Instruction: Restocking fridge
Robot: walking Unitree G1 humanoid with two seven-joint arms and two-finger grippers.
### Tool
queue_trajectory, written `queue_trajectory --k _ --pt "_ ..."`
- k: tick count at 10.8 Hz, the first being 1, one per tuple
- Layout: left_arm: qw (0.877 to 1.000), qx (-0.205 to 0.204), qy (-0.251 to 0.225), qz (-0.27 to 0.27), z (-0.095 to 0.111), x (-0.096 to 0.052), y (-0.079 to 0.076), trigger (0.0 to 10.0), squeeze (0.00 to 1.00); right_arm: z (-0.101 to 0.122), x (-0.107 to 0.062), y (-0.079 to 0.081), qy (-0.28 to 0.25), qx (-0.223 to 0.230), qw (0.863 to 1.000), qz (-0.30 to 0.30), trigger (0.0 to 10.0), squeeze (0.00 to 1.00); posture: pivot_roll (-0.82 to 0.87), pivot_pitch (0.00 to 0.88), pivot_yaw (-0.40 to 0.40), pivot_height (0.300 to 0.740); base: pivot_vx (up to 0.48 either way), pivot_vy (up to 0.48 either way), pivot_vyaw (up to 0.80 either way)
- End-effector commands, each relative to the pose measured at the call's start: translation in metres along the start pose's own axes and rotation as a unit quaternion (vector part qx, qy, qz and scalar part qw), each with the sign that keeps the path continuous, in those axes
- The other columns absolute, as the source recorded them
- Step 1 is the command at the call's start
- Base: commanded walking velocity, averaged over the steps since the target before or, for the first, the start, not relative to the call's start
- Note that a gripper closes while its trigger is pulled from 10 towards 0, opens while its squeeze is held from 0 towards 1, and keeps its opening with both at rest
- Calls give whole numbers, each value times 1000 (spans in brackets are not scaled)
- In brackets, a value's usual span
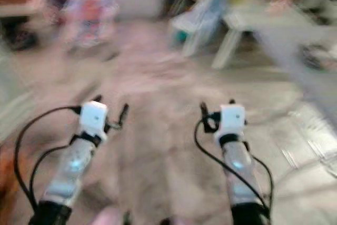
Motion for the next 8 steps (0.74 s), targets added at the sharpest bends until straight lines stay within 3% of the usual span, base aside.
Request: queue_trajectory --k 1,3,6,8 --pt "1000 -2 3 2 0 1 1 10000 0 -1 -1 -2 2 -2 1000 -3 10000 0 99 87 -49 740 480 0 -800" --pt "1000 -5 6 6 -1 2 1 10000 0 -2 -3 -2 1 0 1000 0 10000 0 99 84 -53 740 476 0 -794" --pt "999 -7 12 51 -2 11 23 10000 0 2 -2 6 -11 9 1000 18 10000 0 103 80 -63 740 409 181 -735" --pt "998 -13 16 56 -4 9 21 10000 0 6 -1 5 -17 12 1000 17 10000 0 99 80 -61 740 309 367 0"
Point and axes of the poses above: a point about 5 cm out from each wrist's last joint towards the gripper, its own x axis pointing out of the wrist towards the gripper, its own z axis along the axis of the wrist's last joint, y = z × x, the point moved 4 cm from there along x, pointing out of the wrist towards the gripper, and after that the axes turned 14 degrees about x, right-handed, at the moved point
